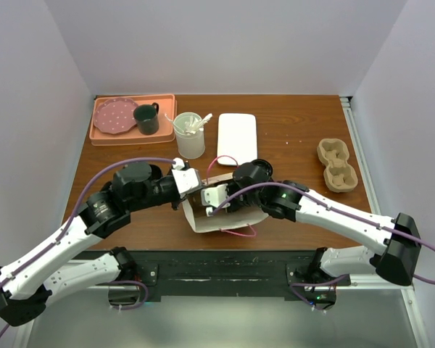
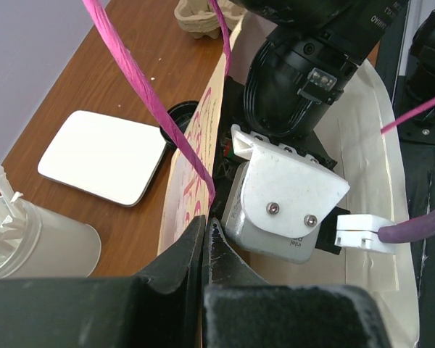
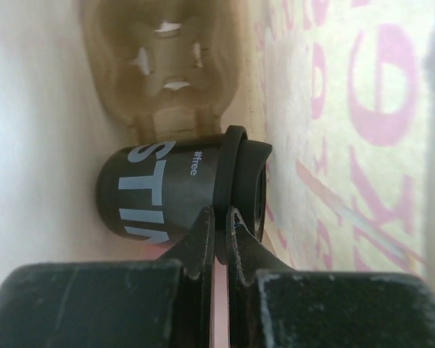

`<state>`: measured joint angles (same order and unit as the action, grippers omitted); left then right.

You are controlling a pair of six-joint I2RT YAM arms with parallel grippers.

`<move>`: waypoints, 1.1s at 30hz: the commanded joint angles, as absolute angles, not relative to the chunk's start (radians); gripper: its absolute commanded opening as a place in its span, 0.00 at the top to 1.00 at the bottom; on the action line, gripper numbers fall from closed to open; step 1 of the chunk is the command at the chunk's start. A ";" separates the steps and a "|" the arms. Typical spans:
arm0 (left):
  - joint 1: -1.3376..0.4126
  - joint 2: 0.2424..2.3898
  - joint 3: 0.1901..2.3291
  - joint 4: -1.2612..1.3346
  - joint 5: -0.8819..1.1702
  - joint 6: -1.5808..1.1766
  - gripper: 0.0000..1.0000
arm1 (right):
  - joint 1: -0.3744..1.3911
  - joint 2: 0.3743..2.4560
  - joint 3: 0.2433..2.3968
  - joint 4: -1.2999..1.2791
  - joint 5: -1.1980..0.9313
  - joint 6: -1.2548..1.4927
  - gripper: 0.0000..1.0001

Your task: Pack the takeout coffee

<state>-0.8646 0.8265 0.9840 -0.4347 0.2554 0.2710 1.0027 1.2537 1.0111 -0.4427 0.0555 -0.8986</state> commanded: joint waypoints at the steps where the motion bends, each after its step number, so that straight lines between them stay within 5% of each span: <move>1: -0.871 0.839 1.031 -0.414 0.268 0.244 1.00 | 0.994 1.207 1.075 -0.443 0.058 -0.887 1.00; 33: -0.871 0.992 1.252 -0.680 0.172 -0.094 1.00 | 1.008 0.996 1.269 -0.518 0.023 -0.828 1.00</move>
<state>-0.8654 0.9894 1.2179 -0.6231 0.1696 -0.0380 1.0031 1.0214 1.1770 -0.5720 0.0086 -0.8276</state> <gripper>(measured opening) 0.015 0.037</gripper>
